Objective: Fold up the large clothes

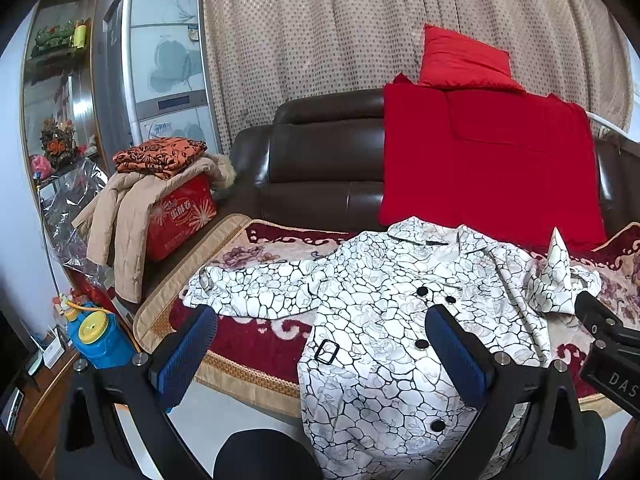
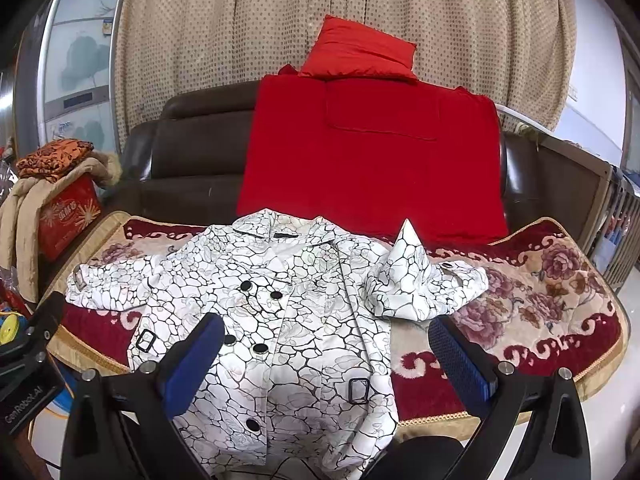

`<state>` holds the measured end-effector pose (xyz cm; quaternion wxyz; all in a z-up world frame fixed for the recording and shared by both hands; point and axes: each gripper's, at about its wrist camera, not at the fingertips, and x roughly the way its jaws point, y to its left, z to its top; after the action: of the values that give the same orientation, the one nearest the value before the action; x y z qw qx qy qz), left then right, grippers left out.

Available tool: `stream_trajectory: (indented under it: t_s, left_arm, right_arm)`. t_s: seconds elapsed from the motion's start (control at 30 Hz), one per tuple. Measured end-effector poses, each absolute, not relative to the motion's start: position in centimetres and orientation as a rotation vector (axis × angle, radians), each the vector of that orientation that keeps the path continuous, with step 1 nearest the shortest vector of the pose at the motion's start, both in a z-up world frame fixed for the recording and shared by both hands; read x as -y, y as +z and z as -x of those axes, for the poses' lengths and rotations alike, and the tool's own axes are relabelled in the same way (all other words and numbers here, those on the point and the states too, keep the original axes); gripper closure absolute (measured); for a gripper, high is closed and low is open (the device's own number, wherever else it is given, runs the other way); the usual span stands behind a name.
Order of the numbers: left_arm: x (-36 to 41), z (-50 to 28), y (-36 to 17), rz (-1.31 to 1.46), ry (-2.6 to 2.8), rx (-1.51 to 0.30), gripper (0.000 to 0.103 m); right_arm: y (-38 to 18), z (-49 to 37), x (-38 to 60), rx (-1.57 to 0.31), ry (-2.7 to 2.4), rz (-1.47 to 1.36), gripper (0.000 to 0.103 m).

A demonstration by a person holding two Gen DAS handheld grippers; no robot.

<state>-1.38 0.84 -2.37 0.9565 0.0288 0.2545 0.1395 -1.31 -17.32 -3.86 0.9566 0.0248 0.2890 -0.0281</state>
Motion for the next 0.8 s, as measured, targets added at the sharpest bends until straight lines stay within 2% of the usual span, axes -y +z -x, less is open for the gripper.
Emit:
stream_trajectory:
  t_s: [0.8]
  left_arm:
    - [-1.02, 1.13, -3.42, -0.064, 0.288, -0.511, 0.0]
  right_arm:
    - [-4.37, 0.96, 17.28, -0.59, -0.074, -0.074, 0.0]
